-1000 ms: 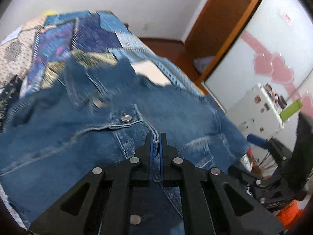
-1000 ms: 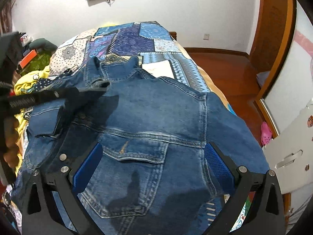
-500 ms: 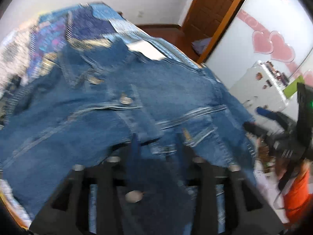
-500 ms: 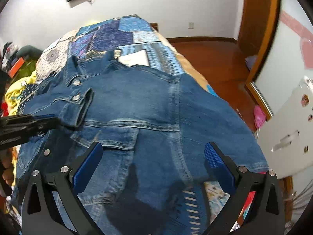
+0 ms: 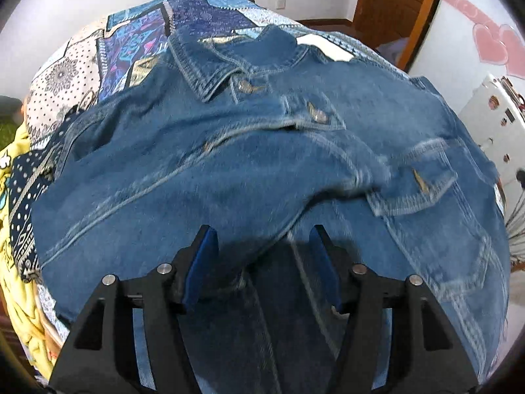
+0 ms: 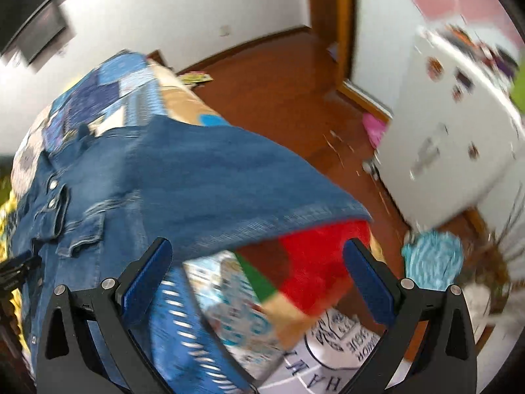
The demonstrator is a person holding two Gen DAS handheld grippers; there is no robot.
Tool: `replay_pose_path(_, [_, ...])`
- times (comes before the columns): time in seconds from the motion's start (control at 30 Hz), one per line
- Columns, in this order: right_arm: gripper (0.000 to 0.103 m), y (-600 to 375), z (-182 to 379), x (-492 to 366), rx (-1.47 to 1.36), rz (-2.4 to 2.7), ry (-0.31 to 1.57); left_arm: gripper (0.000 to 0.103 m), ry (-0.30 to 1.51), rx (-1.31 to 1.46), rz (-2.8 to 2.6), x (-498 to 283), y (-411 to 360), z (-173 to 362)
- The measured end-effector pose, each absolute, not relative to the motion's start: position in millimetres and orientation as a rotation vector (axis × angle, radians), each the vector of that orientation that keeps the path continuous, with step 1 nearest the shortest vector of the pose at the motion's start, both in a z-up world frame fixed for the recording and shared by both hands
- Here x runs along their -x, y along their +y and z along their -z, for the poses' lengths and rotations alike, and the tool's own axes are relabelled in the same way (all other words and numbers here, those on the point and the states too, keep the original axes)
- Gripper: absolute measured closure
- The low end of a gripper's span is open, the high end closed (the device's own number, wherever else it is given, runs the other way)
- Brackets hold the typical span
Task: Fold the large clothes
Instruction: 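Grasp the other jacket sleeve with the right tool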
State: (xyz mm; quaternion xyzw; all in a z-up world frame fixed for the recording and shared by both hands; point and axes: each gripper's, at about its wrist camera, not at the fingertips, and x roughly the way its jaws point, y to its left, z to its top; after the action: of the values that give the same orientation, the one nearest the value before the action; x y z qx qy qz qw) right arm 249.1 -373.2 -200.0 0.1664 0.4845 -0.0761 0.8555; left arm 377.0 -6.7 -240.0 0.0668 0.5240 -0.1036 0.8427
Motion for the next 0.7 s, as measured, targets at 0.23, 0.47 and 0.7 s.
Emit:
replay_pose_path(0.23, [0.0, -400.3, 224.6, -257.1, -0.57, 0.097, 1.059, 0.044, 1.098, -0.222, 0.236, -402.8, -43.5, 245.7])
replay_pose_path(0.47, [0.0, -415.1, 250.1, -279.3, -0.751, 0.03, 1.089, 0.044, 1.077, -0.183, 0.229, -414.1, -48.2, 240.5])
replay_pose_path(0.7, [0.0, -425.4, 263.2, -295.6, -0.781, 0.071, 1.063, 0.044, 1.085, -0.029, 0.366, -409.5, -49.9, 222.7])
